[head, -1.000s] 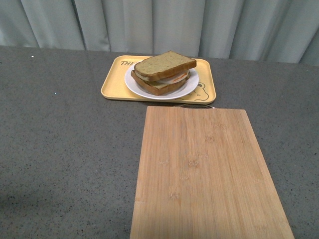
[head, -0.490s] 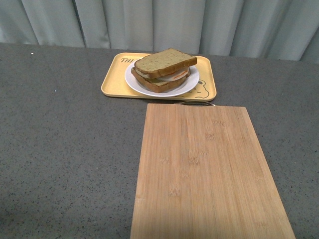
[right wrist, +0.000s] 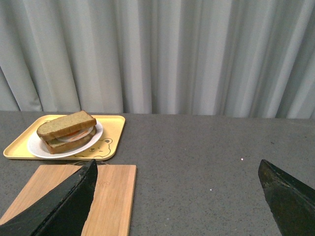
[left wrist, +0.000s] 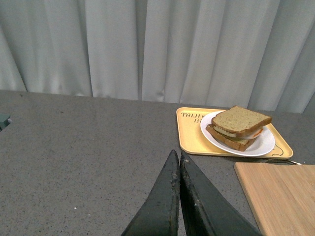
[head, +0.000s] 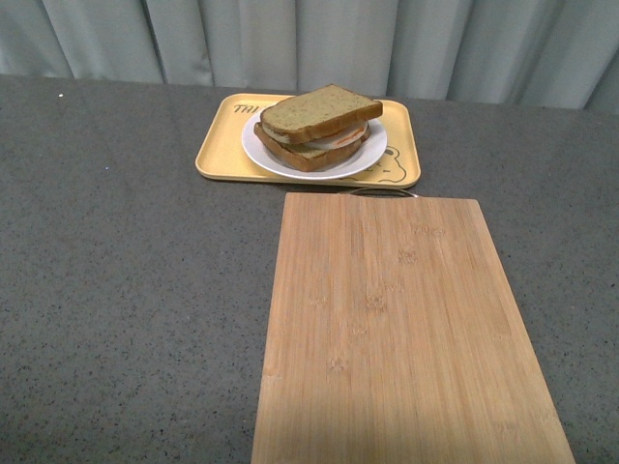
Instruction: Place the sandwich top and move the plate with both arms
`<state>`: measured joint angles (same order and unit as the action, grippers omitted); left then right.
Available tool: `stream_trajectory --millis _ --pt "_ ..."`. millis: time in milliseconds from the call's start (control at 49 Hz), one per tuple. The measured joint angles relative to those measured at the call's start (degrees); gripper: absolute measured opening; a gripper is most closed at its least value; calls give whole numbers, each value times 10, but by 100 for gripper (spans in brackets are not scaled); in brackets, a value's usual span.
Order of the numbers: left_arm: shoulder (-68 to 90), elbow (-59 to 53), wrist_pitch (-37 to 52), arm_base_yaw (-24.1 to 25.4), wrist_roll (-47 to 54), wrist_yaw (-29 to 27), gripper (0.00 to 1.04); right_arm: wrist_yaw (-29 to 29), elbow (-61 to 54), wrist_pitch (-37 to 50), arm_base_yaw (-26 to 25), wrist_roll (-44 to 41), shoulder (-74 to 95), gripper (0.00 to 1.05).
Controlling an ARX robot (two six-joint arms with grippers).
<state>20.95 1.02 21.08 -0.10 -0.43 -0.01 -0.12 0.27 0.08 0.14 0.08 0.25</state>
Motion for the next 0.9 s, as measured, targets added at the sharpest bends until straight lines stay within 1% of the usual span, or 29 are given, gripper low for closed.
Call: stream_trajectory --millis 551,673,857,898 --pt "-110 0 -109 0 0 0 4 0 0 0 0 0 0 95" --pt "-186 0 -202 0 0 0 4 0 0 0 0 0 0 95" --pt "-206 0 -209 0 0 0 4 0 0 0 0 0 0 95" --pt "-206 0 -209 0 0 0 9 0 0 0 0 0 0 95"
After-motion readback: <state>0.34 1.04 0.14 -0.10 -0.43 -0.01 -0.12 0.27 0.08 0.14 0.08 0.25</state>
